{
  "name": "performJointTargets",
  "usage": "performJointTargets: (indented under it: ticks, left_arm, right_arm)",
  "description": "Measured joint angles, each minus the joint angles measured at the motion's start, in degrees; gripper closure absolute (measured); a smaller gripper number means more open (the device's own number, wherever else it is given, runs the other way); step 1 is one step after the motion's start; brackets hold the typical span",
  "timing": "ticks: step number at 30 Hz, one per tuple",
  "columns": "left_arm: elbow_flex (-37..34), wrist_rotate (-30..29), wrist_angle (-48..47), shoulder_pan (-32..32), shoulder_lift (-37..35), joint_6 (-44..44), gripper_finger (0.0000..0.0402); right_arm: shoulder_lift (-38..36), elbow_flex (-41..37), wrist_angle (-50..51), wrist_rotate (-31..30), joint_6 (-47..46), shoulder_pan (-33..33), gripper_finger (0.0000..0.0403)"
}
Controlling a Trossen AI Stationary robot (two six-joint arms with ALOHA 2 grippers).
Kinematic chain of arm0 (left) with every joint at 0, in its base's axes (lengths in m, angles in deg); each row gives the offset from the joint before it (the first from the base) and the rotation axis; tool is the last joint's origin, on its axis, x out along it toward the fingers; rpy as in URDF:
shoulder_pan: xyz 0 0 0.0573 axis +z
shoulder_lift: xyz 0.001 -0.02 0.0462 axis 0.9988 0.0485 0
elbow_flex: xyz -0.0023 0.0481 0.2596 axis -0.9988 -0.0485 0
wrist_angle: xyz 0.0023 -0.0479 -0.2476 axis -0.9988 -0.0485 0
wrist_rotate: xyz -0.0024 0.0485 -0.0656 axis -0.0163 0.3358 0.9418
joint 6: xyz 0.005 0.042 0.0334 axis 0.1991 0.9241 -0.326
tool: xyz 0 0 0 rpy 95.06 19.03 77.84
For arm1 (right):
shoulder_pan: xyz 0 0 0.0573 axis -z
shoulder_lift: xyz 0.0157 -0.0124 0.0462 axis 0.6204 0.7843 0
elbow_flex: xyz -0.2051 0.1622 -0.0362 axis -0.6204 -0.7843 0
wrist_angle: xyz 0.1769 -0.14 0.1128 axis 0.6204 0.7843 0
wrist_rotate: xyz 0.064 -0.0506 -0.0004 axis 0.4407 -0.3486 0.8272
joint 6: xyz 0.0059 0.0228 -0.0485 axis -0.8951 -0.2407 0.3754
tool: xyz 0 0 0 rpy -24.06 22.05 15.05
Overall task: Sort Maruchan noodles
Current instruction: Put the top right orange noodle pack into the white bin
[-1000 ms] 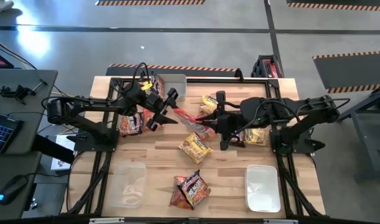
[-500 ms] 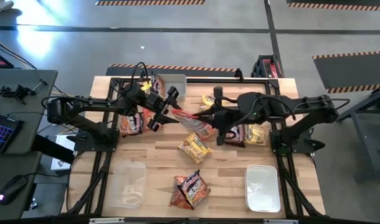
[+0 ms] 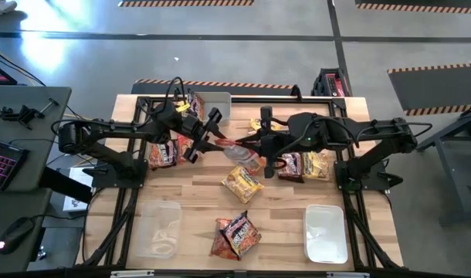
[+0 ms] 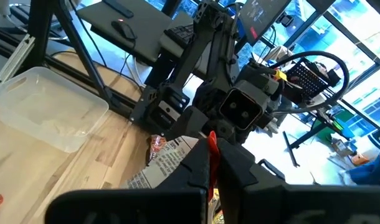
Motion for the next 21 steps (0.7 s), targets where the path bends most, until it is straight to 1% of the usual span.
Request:
performJointTargets:
  ticks: [5,7,10,12,14,17,19,21]
  left_arm:
    - [0.00,0.16,-0.62,0.04,0.00,1.05,0.0314]
    - [0.00,0.06,-0.72,0.06,0.00,1.03,0.0320]
    - [0.00,-0.43,-1.64,0.15,0.00,1.42,0.0325]
    - [0.00,-0.41,-2.40,0.56,0.00,1.84,0.0326]
    - [0.00,-0.64,-3.95,1.34,0.00,1.95,0.0326]
    - [0.00,-2.15,-8.36,2.80,0.00,3.55,0.0326]
    - [0.00,-3.82,-12.22,3.54,0.00,5.15,0.0326]
    - [0.00,-5.01,-16.29,4.29,0.00,7.03,0.0326]
  right_arm:
    - [0.00,0.00,-0.20,-0.31,-2.00,-0.02,0.0402]
    - [0.00,0.00,-0.20,-2.51,-2.45,-0.06,0.0402]
    - [0.00,0.00,-0.20,-7.97,-2.67,-0.28,0.0391]
    - [-0.01,0.02,0.12,-11.98,-3.83,-0.55,0.0372]
    - [-0.02,0.14,1.68,-16.85,-5.56,-0.70,0.0345]
    - [-0.02,0.15,5.20,-26.65,-8.75,-0.50,0.0297]
    - [-0.07,0.22,8.58,-32.17,-11.26,-0.03,0.0263]
    - [-0.07,0.22,12.74,-34.38,-14.92,0.76,0.0230]
